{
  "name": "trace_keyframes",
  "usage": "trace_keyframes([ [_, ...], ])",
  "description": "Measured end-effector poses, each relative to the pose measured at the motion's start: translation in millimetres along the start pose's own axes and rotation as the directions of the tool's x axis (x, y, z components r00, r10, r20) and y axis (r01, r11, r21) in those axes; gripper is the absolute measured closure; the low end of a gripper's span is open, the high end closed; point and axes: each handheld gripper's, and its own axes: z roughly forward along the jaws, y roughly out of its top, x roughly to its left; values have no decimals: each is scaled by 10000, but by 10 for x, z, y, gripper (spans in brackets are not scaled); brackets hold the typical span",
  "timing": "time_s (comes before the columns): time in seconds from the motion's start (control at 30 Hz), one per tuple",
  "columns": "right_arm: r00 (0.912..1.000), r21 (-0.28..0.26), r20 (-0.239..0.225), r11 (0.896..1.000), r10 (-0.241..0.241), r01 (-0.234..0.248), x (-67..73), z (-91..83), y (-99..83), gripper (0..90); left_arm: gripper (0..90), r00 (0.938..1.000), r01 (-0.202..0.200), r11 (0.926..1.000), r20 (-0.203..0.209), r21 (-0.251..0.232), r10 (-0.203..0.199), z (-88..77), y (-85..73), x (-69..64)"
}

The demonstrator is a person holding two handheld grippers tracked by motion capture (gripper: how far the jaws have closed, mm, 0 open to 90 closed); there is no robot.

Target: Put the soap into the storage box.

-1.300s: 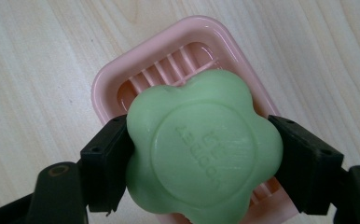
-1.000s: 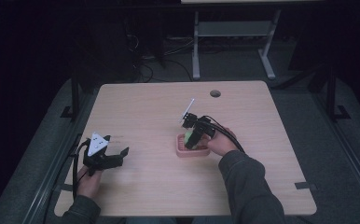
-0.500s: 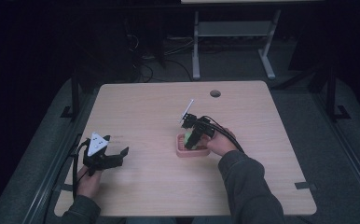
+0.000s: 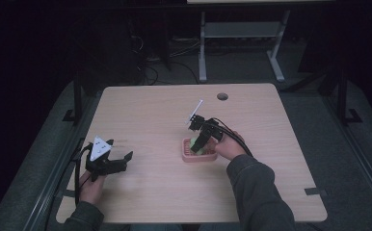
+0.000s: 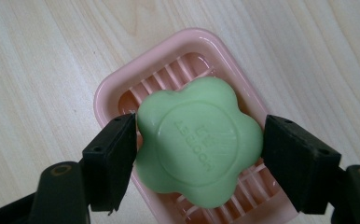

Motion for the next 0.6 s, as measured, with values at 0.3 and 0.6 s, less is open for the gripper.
trace_keyframes([
  [0.3, 10000, 143, 78, 9999, 14, -15, 18, 19, 4, 257, 142, 10000, 32, 10000, -32, -9, -32, 5, 1, 4],
  [0.6, 10000, 104, 84, 9999, 5, -6, 21, 15, 2, 250, 142, 10000, 65, 10000, -13, -24, -65, 9, 3, 0],
])
